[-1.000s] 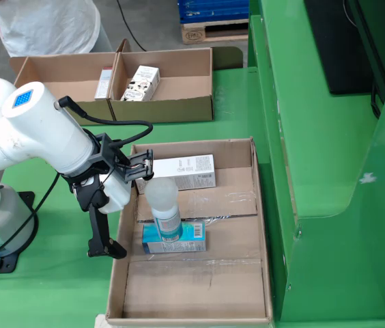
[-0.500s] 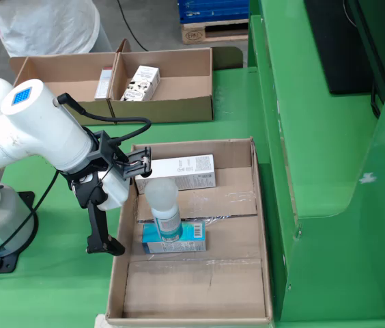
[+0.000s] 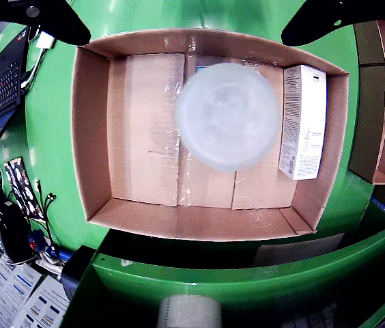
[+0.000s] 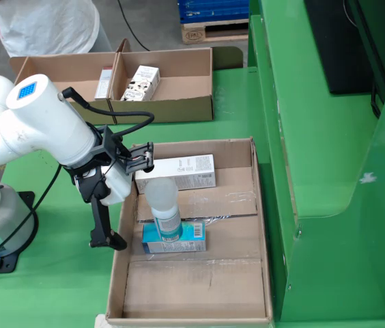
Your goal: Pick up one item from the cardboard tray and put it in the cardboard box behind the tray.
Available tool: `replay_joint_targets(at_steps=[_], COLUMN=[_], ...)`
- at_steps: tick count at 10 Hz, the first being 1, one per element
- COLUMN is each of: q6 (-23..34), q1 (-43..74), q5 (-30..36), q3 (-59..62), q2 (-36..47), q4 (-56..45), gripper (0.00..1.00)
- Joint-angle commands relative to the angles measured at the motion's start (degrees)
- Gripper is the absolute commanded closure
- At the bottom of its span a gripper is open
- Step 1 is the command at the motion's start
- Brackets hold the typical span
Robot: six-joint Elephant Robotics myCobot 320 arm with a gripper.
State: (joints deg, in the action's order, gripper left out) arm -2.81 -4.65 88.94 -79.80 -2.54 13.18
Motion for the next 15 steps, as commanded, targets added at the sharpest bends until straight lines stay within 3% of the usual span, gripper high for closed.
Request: replay_joint_targets(at_steps=[1, 11, 15], q6=[-0.34, -1.11, -0.36], q1=[-0.88, -3.82, -4.19], q5=[-0.51, -1.29, -1.54], q3=[2.48, 2.43, 8.28], q2=[0.82, 1.64, -2.23], q4=[-0.24, -0.56, -2.61], gripper=[0.00, 0.00, 0.00])
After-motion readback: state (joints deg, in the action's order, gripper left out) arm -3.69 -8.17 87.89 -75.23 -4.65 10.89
